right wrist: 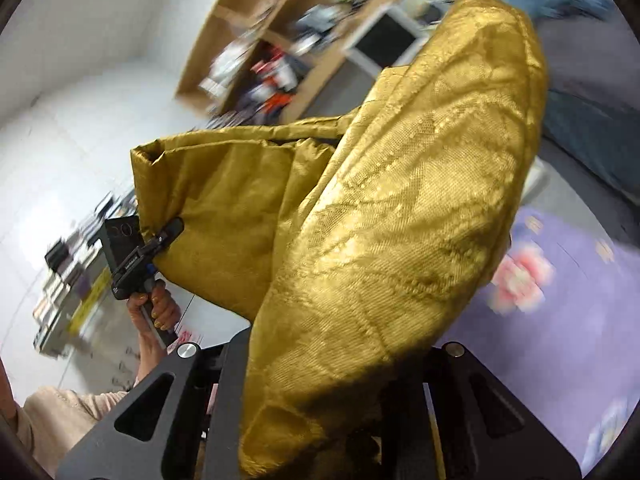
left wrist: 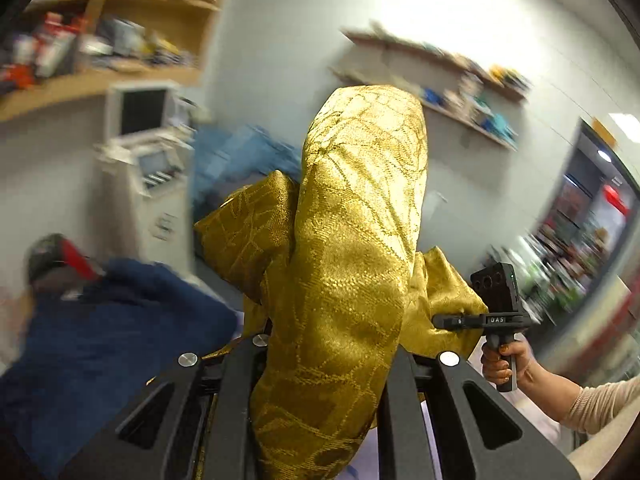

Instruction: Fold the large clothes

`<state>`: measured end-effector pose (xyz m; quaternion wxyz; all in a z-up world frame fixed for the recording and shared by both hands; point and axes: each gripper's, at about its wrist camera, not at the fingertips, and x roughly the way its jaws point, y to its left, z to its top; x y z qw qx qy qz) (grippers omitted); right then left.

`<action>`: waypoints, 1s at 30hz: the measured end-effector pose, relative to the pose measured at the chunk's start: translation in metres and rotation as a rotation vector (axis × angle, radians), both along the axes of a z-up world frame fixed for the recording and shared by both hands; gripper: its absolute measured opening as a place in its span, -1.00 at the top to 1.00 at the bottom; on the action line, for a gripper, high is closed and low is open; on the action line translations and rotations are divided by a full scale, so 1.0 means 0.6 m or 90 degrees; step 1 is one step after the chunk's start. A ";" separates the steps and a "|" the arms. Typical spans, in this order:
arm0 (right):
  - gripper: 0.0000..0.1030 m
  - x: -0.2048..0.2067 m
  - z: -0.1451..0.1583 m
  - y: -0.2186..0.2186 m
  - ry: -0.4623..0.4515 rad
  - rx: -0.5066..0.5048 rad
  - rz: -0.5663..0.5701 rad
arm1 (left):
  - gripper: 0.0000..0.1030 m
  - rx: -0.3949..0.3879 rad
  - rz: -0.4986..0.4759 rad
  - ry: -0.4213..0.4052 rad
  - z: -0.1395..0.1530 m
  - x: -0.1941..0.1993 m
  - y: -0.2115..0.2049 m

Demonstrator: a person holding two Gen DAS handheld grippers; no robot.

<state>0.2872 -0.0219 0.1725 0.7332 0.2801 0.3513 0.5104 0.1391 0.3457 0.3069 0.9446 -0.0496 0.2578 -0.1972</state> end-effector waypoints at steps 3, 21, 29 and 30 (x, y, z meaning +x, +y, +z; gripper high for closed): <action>0.68 0.107 0.058 0.163 -0.020 -0.027 0.079 | 0.76 0.034 0.161 -0.047 0.030 -0.079 0.128; 0.48 0.299 -0.121 0.585 0.119 -0.291 0.136 | 0.24 -0.201 0.538 0.141 -0.355 -0.111 0.556; -0.09 0.326 -0.187 0.553 0.169 -0.301 0.040 | -0.68 -0.177 0.527 0.173 -0.404 -0.077 0.584; -0.09 0.327 -0.190 0.548 0.172 -0.294 0.032 | -0.71 -0.186 0.525 0.173 -0.404 -0.082 0.587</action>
